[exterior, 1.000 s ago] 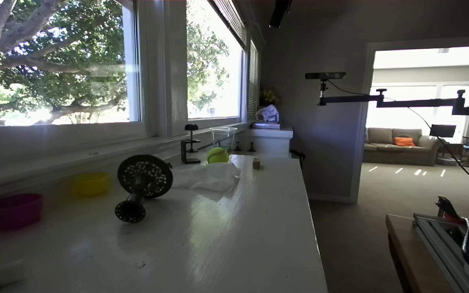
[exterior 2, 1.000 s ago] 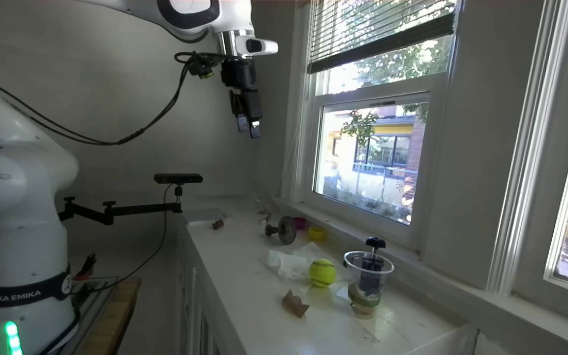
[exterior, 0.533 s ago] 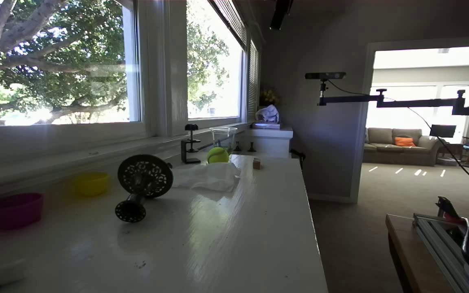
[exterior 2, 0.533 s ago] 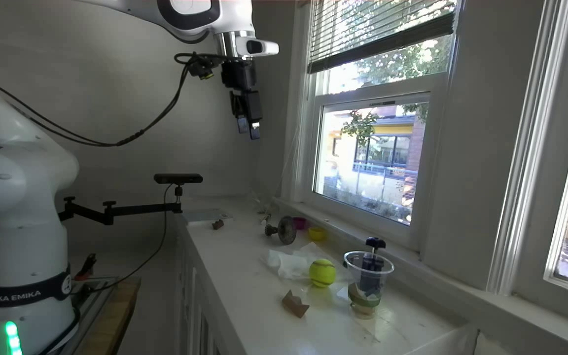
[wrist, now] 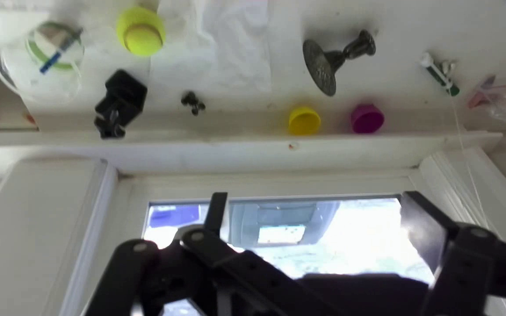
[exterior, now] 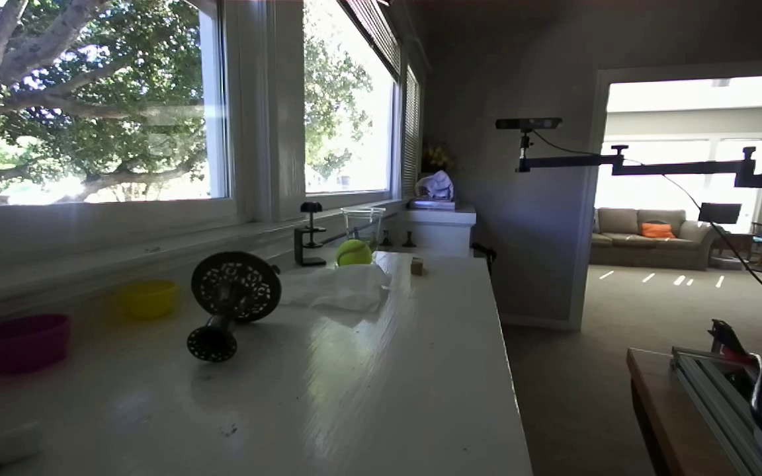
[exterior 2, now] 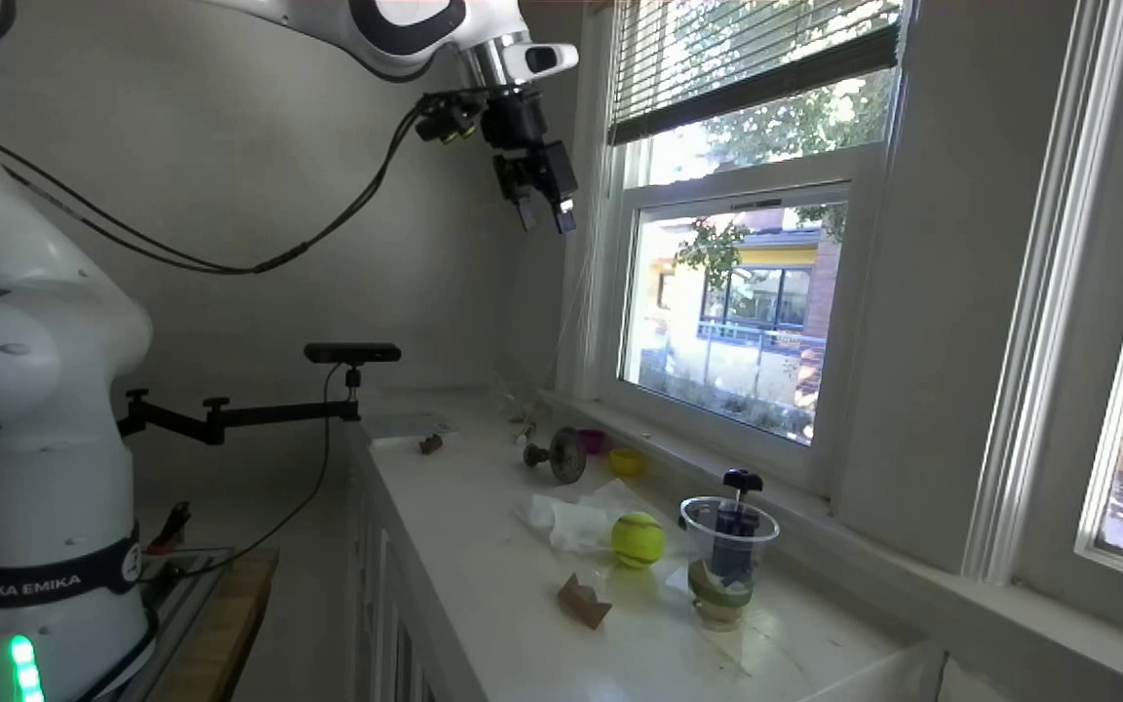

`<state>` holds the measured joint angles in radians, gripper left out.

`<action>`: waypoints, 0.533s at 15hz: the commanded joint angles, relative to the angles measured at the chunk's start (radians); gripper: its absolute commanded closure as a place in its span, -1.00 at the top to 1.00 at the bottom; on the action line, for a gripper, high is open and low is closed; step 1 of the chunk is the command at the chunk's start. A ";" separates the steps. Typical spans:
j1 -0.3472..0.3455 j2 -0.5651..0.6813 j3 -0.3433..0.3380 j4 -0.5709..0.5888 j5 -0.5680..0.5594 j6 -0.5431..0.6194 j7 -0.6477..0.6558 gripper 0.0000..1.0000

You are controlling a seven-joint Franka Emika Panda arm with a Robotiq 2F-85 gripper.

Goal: Pull the white cord on the left side of the window on the left

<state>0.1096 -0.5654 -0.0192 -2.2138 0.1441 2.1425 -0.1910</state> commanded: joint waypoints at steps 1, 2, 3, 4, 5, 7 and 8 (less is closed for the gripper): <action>0.066 0.154 0.028 0.194 0.011 0.079 -0.080 1.00; 0.086 0.185 0.036 0.237 0.015 0.094 -0.106 1.00; 0.107 0.216 0.048 0.279 0.019 0.107 -0.129 1.00; 0.127 0.245 0.062 0.315 0.025 0.122 -0.150 1.00; 0.144 0.272 0.069 0.356 0.030 0.126 -0.180 1.00; 0.176 0.328 0.093 0.427 0.043 0.154 -0.224 1.00; 0.187 0.358 0.106 0.464 0.046 0.167 -0.240 1.00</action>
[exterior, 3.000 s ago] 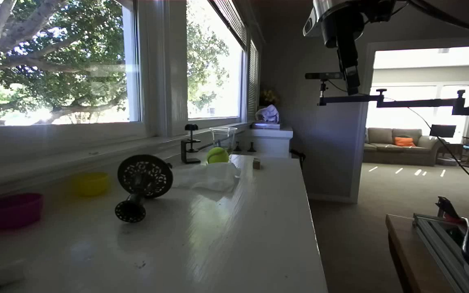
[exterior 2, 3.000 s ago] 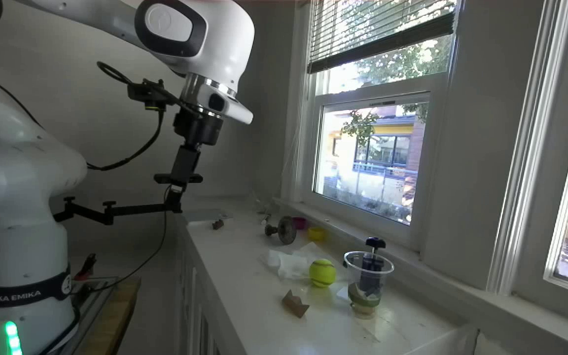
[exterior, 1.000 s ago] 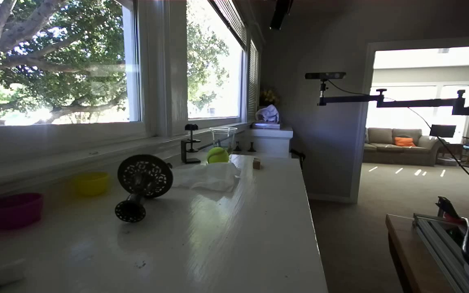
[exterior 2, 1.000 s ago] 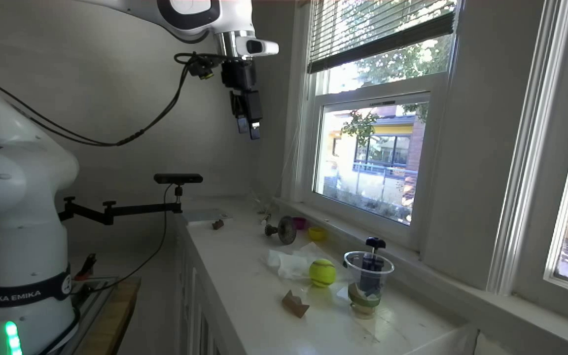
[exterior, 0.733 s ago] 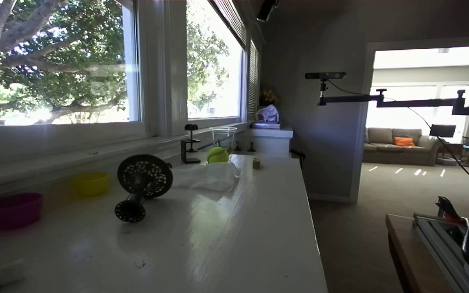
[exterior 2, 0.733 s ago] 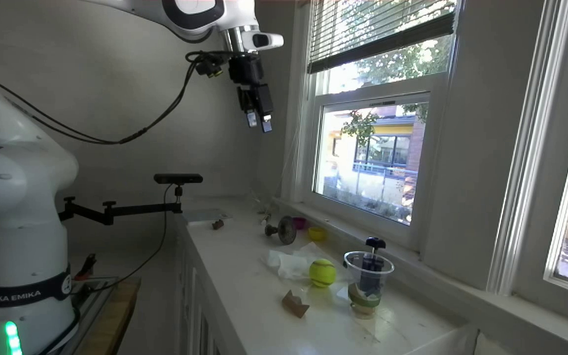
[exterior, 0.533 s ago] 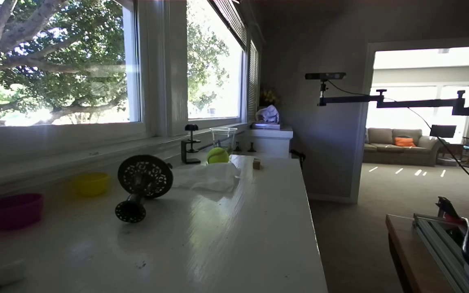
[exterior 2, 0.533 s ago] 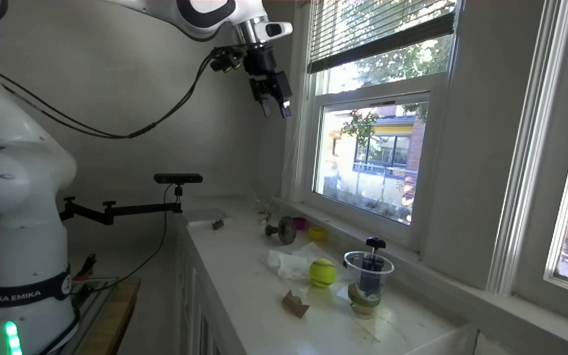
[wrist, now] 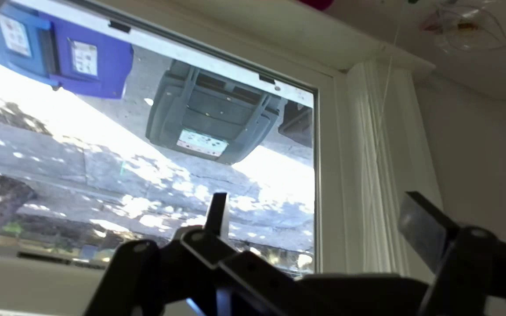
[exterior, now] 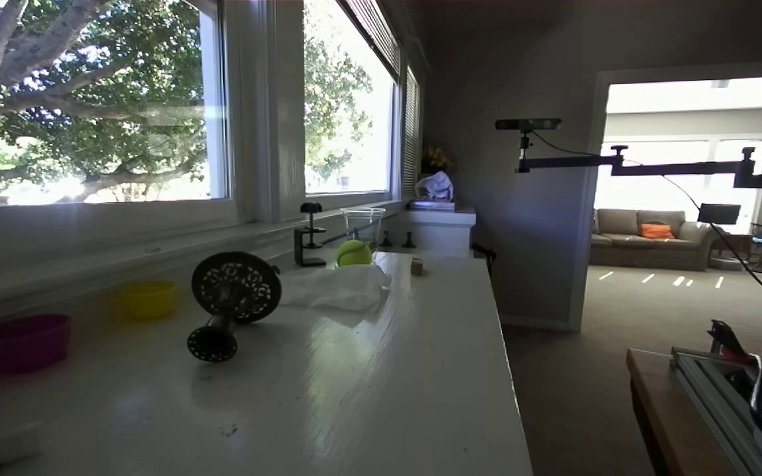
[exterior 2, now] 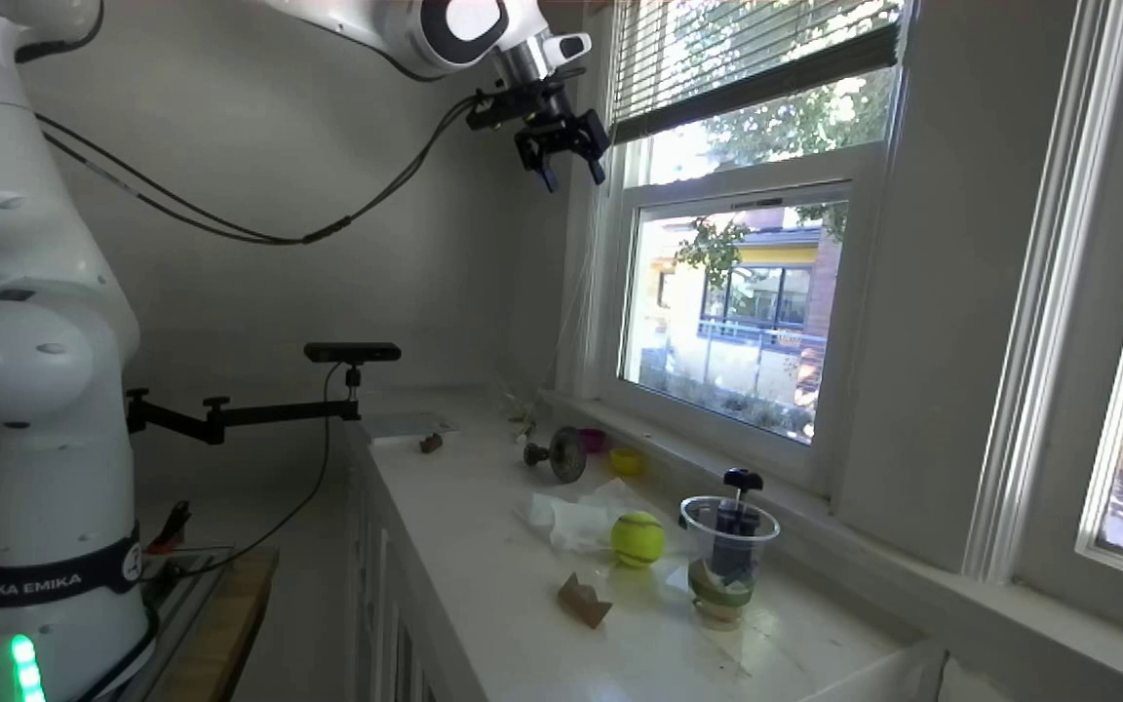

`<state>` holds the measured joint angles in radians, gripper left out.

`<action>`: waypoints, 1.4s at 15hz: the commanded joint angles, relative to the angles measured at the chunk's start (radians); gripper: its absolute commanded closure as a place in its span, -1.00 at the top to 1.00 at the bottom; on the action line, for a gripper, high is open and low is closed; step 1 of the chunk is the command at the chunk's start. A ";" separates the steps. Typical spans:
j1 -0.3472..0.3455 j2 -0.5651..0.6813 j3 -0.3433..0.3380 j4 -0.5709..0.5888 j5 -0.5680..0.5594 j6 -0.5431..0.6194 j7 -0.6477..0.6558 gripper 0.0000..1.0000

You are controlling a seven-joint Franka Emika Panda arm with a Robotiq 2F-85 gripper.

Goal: Pull the white cord on the left side of the window on the left

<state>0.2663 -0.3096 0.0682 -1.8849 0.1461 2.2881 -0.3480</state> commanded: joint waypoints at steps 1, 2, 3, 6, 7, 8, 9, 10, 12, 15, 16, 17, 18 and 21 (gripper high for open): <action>0.037 0.131 0.029 0.171 0.048 0.032 -0.096 1.00; 0.042 0.165 0.047 0.208 0.047 0.048 -0.088 1.00; 0.042 0.192 0.060 0.246 0.047 0.051 -0.085 1.00; 0.037 0.272 0.101 0.345 0.045 0.051 -0.059 1.00; 0.036 0.301 0.115 0.376 0.044 0.050 -0.055 1.00; 0.033 0.324 0.126 0.403 0.045 0.045 -0.058 1.00; 0.031 0.342 0.136 0.426 0.042 0.035 -0.056 1.00; 0.029 0.365 0.146 0.446 0.040 0.035 -0.055 1.00; 0.025 0.400 0.161 0.478 0.040 0.029 -0.055 1.00; 0.036 0.442 0.155 0.514 0.039 0.032 -0.050 1.00; 0.034 0.455 0.154 0.527 0.042 0.027 -0.049 1.00; 0.031 0.465 0.153 0.538 0.046 0.023 -0.048 1.00; 0.031 0.475 0.153 0.549 0.047 0.024 -0.045 1.00; 0.026 0.493 0.151 0.575 0.043 0.022 -0.036 0.31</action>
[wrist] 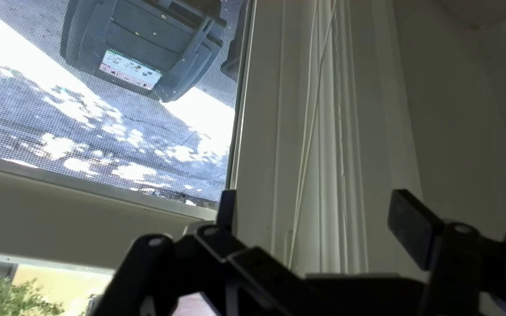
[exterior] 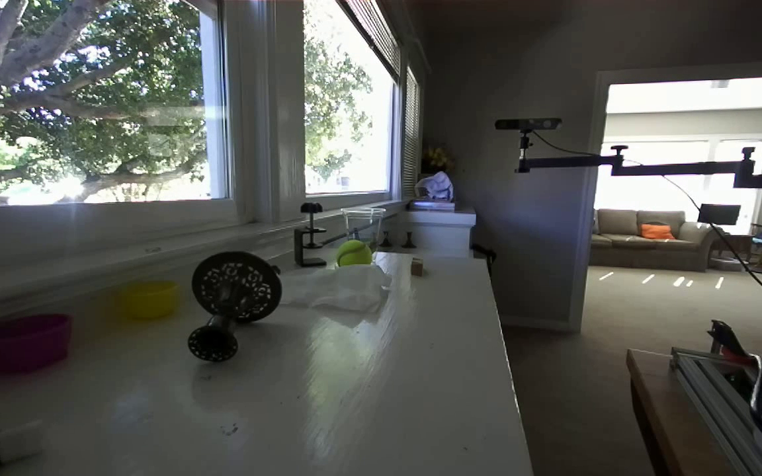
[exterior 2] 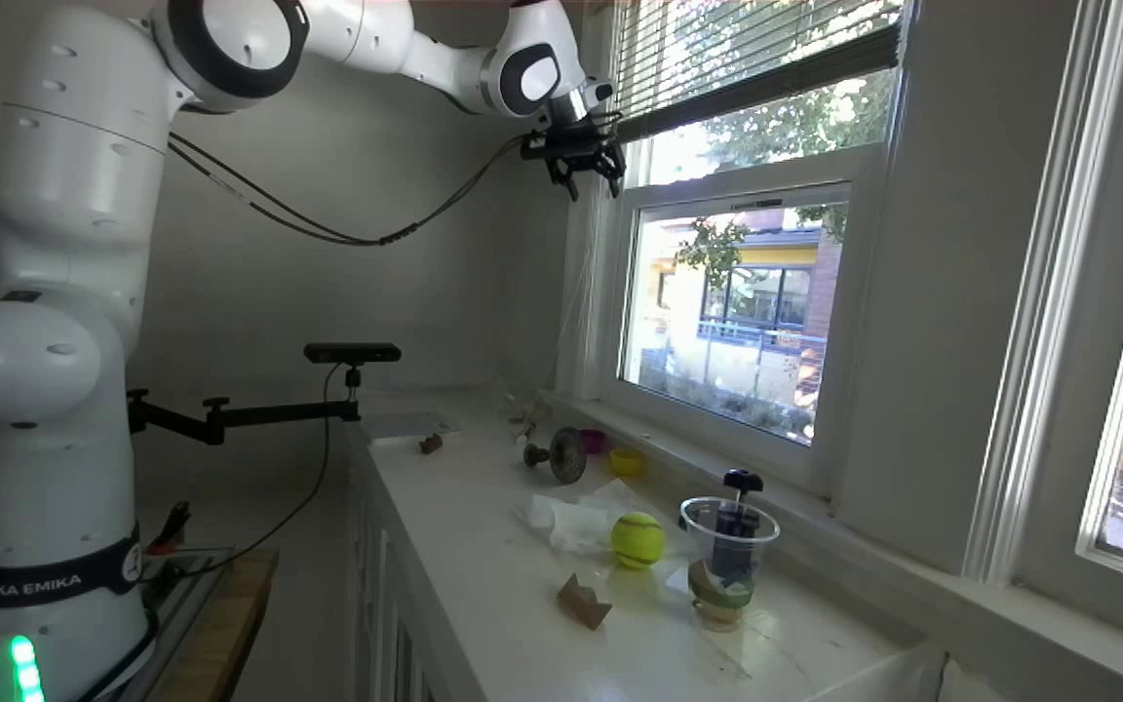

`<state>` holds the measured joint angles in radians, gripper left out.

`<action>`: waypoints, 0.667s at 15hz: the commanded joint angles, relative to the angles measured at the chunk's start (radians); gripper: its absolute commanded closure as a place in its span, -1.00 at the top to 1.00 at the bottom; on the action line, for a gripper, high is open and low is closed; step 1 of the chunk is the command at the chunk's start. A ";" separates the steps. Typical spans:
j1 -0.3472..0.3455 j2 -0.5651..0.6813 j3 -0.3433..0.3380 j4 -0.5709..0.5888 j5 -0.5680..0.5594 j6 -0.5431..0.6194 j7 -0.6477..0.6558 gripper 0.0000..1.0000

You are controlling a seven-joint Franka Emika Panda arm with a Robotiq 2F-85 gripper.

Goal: Pull the white cord on the left side of the window on the left

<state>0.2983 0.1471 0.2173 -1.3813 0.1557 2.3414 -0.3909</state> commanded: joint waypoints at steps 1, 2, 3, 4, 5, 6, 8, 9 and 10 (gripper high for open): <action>-0.008 0.033 0.001 0.074 0.032 -0.038 0.011 0.17; -0.009 0.026 0.001 0.071 0.028 -0.046 0.018 0.01; -0.011 0.018 0.001 0.066 0.031 -0.048 0.019 -0.12; -0.014 0.004 -0.001 0.055 0.033 -0.053 0.022 -0.28; -0.017 -0.003 -0.001 0.050 0.035 -0.055 0.022 -0.40; -0.018 -0.008 -0.001 0.046 0.037 -0.054 0.020 -0.57; -0.020 -0.006 0.001 0.049 0.046 -0.058 0.013 -0.81; -0.020 -0.007 0.001 0.050 0.048 -0.060 0.012 -0.97; -0.020 -0.006 0.001 0.051 0.051 -0.061 0.011 -0.99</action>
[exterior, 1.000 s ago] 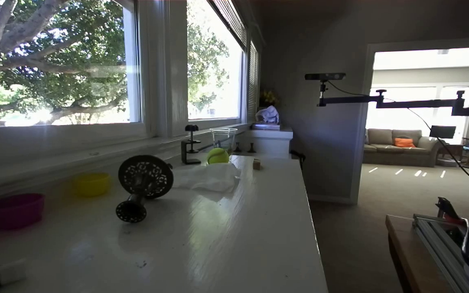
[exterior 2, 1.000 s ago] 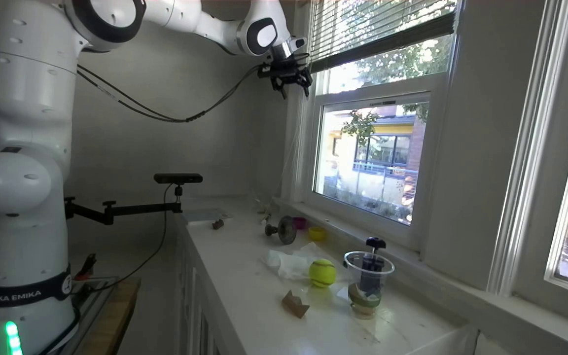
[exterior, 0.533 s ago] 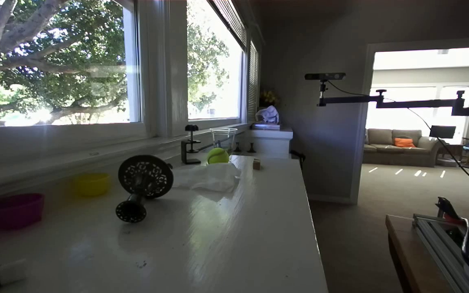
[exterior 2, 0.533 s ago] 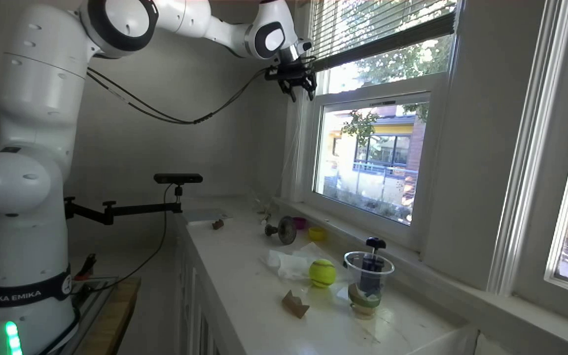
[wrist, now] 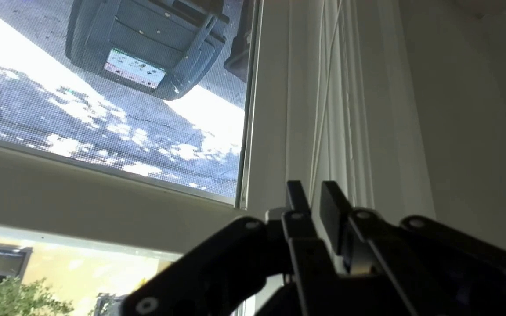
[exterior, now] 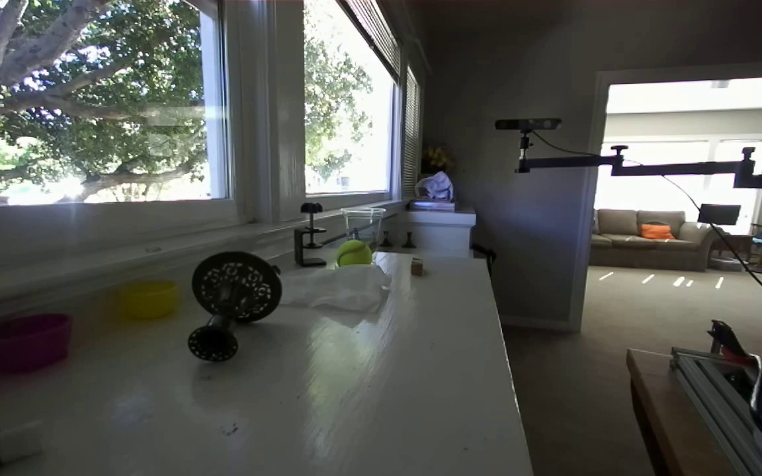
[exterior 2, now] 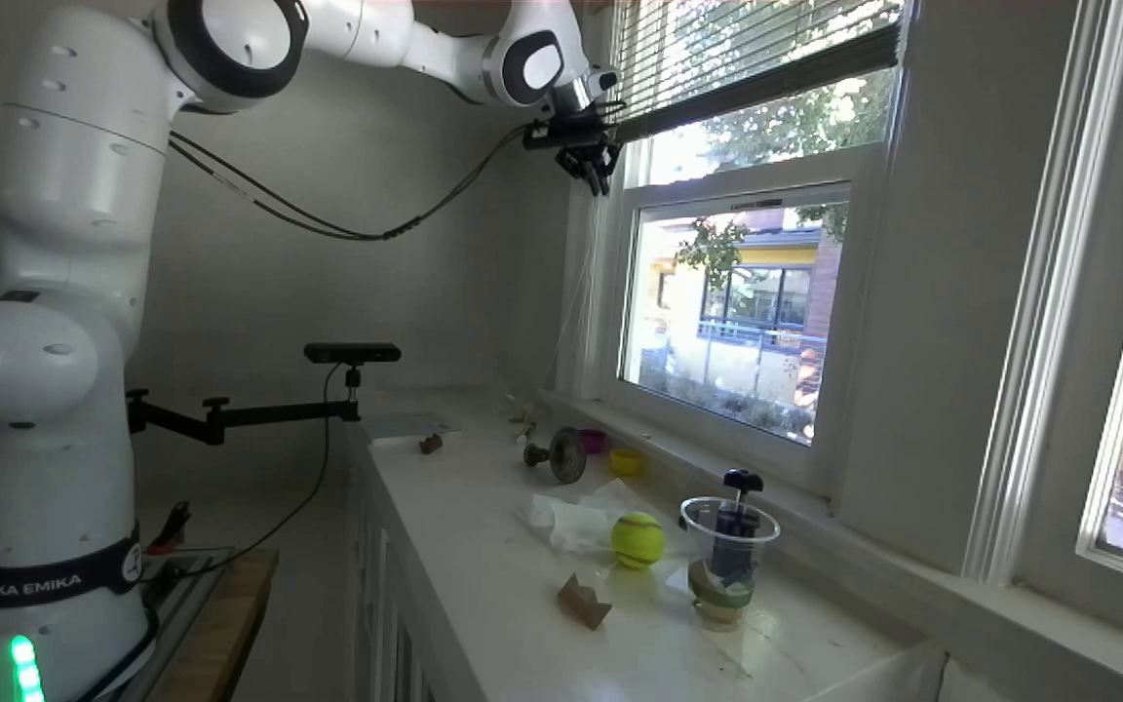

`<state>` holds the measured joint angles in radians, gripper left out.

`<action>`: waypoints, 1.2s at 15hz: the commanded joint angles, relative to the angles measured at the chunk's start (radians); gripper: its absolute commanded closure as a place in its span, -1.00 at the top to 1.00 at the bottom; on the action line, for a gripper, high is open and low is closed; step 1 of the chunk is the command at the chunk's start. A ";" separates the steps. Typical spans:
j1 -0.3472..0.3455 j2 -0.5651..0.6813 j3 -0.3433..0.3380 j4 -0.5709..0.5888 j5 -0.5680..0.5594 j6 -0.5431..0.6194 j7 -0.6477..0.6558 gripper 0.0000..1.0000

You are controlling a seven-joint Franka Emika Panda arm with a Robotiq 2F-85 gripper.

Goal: Pull the white cord on the left side of the window on the left

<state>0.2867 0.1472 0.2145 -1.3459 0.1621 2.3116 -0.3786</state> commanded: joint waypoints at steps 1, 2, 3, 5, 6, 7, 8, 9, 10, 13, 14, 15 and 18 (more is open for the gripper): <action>-0.008 -0.004 0.005 0.017 0.049 -0.032 -0.003 -1.00; -0.007 -0.001 0.006 0.021 0.053 -0.033 -0.006 -1.00; -0.006 -0.001 0.007 0.022 0.057 -0.032 -0.009 -1.00; -0.005 0.000 0.008 0.023 0.055 -0.033 -0.007 -1.00; -0.005 -0.001 0.005 0.021 0.045 -0.037 0.000 -1.00; -0.006 -0.004 -0.002 0.011 0.028 -0.039 0.013 -1.00; -0.010 -0.006 -0.004 0.009 0.035 -0.045 0.008 -1.00; -0.013 -0.006 -0.005 0.013 0.046 -0.052 -0.003 -0.48; -0.013 -0.005 -0.006 0.016 0.040 -0.049 -0.003 -0.46; -0.016 -0.003 -0.002 0.025 0.045 -0.050 -0.009 -0.09; -0.014 -0.001 -0.001 0.029 0.044 -0.052 -0.010 0.07; -0.013 0.000 0.000 0.032 0.043 -0.052 -0.011 0.20; -0.012 0.001 0.004 0.038 0.045 -0.055 -0.013 0.60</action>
<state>0.2779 0.1470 0.2123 -1.3409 0.1802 2.2946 -0.3793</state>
